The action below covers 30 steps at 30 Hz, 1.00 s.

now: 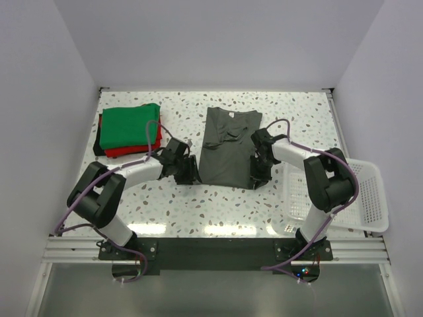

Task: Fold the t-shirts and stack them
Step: Fold the tshirt

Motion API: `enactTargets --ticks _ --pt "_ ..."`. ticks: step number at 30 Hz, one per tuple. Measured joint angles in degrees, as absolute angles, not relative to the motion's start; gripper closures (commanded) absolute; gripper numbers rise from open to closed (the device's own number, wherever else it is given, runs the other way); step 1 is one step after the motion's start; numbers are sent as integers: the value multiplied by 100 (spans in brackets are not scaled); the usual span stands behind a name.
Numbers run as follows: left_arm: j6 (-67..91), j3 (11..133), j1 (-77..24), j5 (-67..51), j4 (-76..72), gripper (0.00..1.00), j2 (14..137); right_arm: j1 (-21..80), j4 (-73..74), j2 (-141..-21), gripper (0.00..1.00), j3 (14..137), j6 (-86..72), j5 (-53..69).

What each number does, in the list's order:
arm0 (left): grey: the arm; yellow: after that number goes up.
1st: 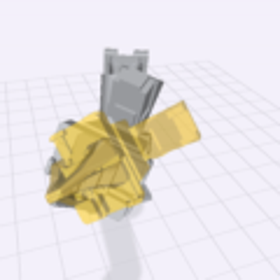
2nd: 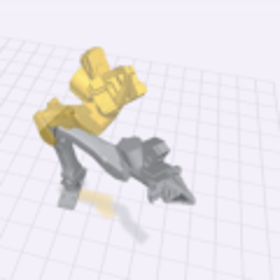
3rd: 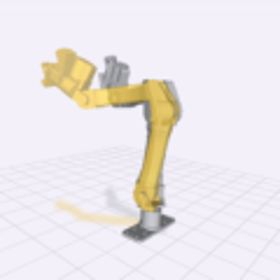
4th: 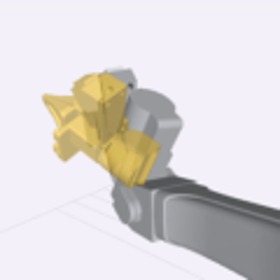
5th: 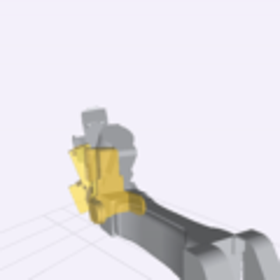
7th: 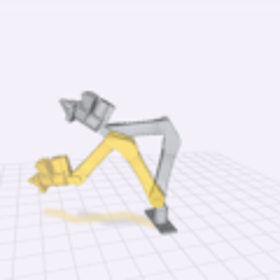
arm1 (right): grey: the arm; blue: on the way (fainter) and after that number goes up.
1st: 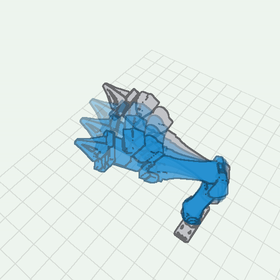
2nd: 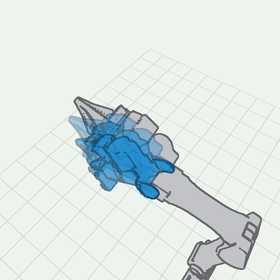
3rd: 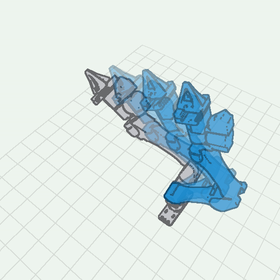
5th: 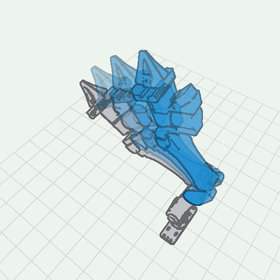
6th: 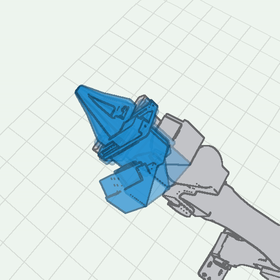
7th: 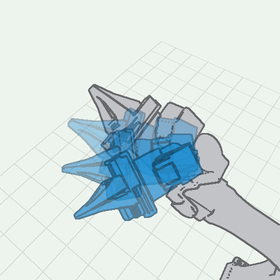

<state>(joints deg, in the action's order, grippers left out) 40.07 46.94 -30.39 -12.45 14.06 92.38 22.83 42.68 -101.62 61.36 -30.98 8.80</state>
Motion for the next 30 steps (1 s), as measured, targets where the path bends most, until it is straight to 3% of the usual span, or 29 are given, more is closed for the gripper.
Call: enactTargets --ticks 2,9,12,14,16,18,30 --pt "4007 4698 -3039 -1251 1374 55 9260 2281 4265 -10162 73 6136 -3096 882" --pt "4010 4814 -3037 -1332 1232 74 9491 2257 4265 -10162 75 6125 -3089 891" --pt "3999 4816 -3039 -1332 1203 87 9526 2237 4268 -10162 78 6121 -3087 910" --pt "4012 4816 -3039 -1345 1188 94 9555 2222 4270 -10162 81 6119 -3081 915" --pt "4003 4816 -3039 -1352 1164 100 9570 2209 4278 -10162 93 6119 -3065 919" --pt "4003 4816 -3039 -1352 1166 100 9572 2209 4270 -10162 100 6117 -3050 923" --pt "3999 4818 -3041 -1245 1656 100 8934 2206 4794 -9883 100 6241 -3015 923"
